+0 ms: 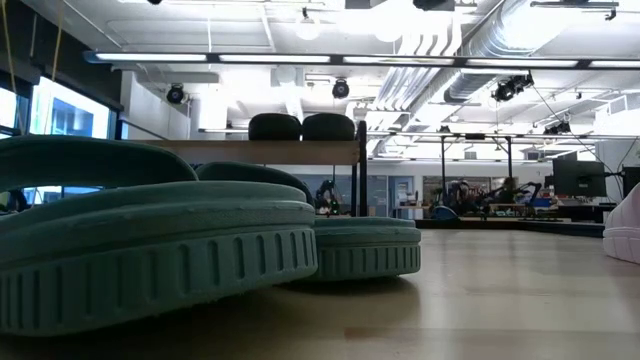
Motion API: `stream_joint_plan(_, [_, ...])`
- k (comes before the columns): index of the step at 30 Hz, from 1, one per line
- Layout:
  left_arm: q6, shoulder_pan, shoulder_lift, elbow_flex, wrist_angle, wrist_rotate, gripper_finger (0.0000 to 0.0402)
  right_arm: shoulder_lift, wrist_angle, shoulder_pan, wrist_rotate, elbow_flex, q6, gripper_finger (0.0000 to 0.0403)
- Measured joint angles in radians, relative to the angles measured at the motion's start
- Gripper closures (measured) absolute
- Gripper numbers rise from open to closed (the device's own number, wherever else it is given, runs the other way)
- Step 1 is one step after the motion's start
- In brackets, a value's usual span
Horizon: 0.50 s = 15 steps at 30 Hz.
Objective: Pick and place slides into the shelf
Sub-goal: Put the left green slide under the shelf
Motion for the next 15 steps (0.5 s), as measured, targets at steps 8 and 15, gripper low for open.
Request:
stream_joint_plan(8, [-0.074,-0.091,0.047,0.000,-0.001,-0.197,0.0344,-0.362,0.761,0.038,-0.343,-0.539,-0.305,0.0245])
stream_joint_plan(15, [-0.175,-0.164,0.194,0.037,-0.092,-0.353,0.0344,-0.472,0.721,0.061,-0.219,-0.660,-0.343,0.0245])
